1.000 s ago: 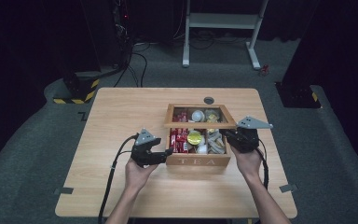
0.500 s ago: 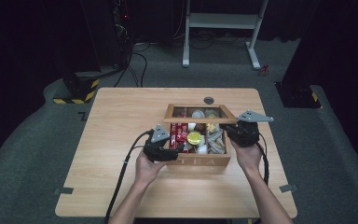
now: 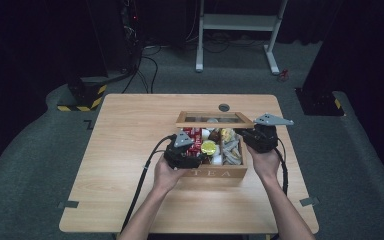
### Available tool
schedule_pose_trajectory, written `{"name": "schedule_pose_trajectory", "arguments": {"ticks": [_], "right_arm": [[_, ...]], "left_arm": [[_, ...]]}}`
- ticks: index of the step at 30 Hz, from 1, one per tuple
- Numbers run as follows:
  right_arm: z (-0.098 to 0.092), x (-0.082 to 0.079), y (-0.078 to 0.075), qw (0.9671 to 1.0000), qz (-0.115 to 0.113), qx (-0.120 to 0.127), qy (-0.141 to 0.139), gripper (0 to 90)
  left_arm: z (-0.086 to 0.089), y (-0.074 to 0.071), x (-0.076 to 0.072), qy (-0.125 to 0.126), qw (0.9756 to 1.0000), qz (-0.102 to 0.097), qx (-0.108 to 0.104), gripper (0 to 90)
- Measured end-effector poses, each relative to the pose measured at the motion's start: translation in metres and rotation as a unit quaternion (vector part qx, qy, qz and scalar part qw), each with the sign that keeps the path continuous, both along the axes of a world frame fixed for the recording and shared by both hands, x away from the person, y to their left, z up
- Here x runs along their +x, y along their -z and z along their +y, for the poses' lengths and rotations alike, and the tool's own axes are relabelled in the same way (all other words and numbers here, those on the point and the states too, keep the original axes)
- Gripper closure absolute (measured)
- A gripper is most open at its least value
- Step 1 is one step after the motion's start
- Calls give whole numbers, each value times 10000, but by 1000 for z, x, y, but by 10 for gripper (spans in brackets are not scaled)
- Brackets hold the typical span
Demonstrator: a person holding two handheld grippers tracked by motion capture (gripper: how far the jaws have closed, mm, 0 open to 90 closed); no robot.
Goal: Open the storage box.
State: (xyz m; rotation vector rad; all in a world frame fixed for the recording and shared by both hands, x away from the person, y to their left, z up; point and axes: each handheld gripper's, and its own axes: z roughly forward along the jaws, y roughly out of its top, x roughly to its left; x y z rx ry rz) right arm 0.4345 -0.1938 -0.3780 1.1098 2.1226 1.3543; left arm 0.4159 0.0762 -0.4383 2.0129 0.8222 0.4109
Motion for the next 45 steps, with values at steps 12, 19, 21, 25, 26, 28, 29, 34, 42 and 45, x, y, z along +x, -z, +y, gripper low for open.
{"name": "schedule_pose_trajectory", "arguments": {"ticks": [12, 19, 21, 25, 26, 28, 29, 34, 42, 45], "right_arm": [[0, 6, -1, 10000, 41, 43, 36, 900], [0, 9, -4, 10000, 51, 37, 35, 900], [0, 9, -4, 10000, 58, 40, 40, 900], [0, 10, -4, 10000, 69, 14, 38, 900], [0, 10, -4, 10000, 69, 14, 38, 900], [0, 10, -4, 10000, 76, 18, 45, 900], [0, 10, -4, 10000, 75, 42, 36, 900], [0, 12, -3, 9999, 116, 49, 30, 900], [-1, 13, -6, 9999, 126, 8, 60, 900], [-1, 13, -6, 9999, 127, 6, 53, 900]], "left_arm": [[-23, 7, 20, 102, 9998, 153, 123, 307], [-28, 10, 26, 95, 9995, 211, 206, 313], [-30, 12, 28, 87, 9993, 263, 248, 314], [-34, 12, 31, 152, 9986, 282, 410, 317], [-34, 12, 31, 152, 9986, 282, 410, 318], [-40, 13, 31, 176, 9974, 306, 628, 321], [-41, 13, 32, 198, 9971, 302, 677, 324], [-45, 14, 34, 135, 9967, 334, 728, 339], [-46, 14, 34, 232, 9953, 272, 896, 379], [-47, 13, 32, 287, 9955, 238, 873, 380]]}}
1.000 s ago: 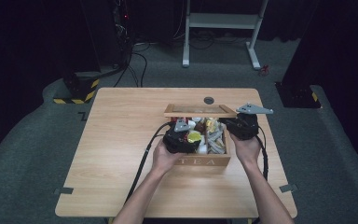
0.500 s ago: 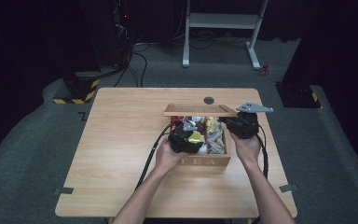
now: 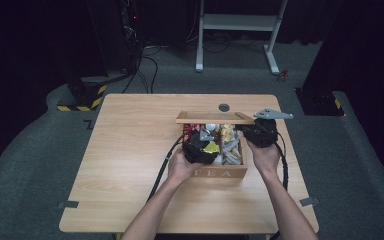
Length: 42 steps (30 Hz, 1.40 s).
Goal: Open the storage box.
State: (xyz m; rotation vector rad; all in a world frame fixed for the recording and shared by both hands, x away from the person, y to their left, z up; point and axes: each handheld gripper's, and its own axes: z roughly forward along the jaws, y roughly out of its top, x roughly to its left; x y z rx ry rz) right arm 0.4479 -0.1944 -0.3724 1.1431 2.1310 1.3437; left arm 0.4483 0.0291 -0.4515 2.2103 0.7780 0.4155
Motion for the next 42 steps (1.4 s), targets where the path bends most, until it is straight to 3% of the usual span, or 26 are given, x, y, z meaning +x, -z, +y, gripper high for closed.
{"name": "schedule_pose_trajectory", "arguments": {"ticks": [6, 8, 12, 13, 20, 26, 29, 42], "right_arm": [[0, 0, 0, 10000, -28, -3, -7, 900], [0, 0, 0, 10000, -27, 1, -4, 900], [0, 0, 0, 10000, -3, 12, 8, 900], [0, 0, 0, 10000, 0, 9, 12, 900], [0, 0, 0, 10000, -21, 15, 4, 900], [1, 0, 1, 10000, -21, 30, 14, 900], [1, 0, 1, 10000, -19, 36, 14, 900], [1, -1, 1, 10000, -22, 28, 22, 900]], "left_arm": [[2, -6, -5, 98, 9997, -109, -171, 381], [1, -7, -7, 105, 9998, -154, -119, 382], [3, -8, -8, 138, 9997, -119, -185, 382], [6, -8, -9, 145, 9994, -96, -301, 382], [15, -11, -15, 101, 9987, -139, -477, 383], [22, -18, -22, 126, 9983, -263, -500, 383], [30, -24, -26, 92, 9974, -277, -655, 383], [52, -34, -35, -28, 9949, -360, -941, 383]]}}
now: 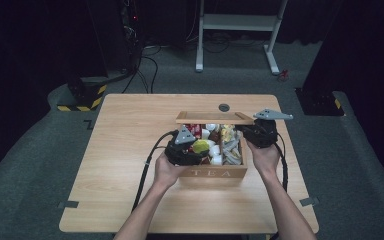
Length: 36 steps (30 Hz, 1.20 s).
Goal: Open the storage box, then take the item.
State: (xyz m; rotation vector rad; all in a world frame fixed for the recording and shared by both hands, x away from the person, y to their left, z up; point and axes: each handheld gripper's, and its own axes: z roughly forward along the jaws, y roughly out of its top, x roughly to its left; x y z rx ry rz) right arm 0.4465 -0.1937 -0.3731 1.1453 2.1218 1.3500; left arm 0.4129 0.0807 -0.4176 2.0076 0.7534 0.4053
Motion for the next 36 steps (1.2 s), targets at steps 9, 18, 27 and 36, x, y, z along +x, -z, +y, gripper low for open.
{"name": "schedule_pose_trajectory", "arguments": {"ticks": [9, 18, 27, 36], "right_arm": [[0, 0, 0, 10000, -5, 25, -13, 900], [-1, 1, 0, 10000, -10, 86, -13, 900], [-1, 1, 0, 10000, -17, 70, -14, 900], [0, 0, 0, 10000, -1, 42, -2, 900]], "left_arm": [[14, -3, -2, -128, 9998, 35, -152, 384], [32, -8, -7, -345, 9992, 23, -186, 384], [48, -7, -7, -537, 9981, 44, -301, 384], [66, -7, -9, -756, 9963, 36, -403, 384]]}}
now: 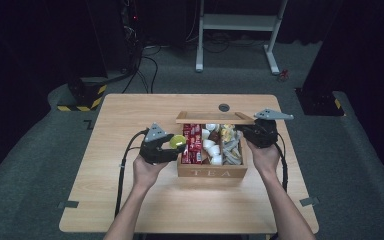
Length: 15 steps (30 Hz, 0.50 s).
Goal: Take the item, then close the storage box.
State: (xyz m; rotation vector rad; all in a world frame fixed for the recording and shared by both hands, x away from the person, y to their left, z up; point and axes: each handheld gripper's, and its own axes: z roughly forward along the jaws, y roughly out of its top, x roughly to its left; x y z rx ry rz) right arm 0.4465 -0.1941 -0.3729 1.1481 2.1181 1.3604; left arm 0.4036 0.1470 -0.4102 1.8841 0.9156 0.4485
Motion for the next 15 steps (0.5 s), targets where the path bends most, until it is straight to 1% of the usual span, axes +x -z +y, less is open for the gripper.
{"name": "schedule_pose_trajectory", "arguments": {"ticks": [4, 11, 15], "right_arm": [[0, 0, 0, 10000, 3, 11, 7, 900], [0, 0, 0, 10000, -8, 9, -5, 900], [0, 0, 0, 10000, -20, -9, -8, 900]], "left_arm": [[11, 0, -2, -135, 9999, 15, 30, 384], [31, 5, -5, -385, 9992, 65, 14, 384], [37, 5, -6, -469, 9989, 33, 12, 384]]}}
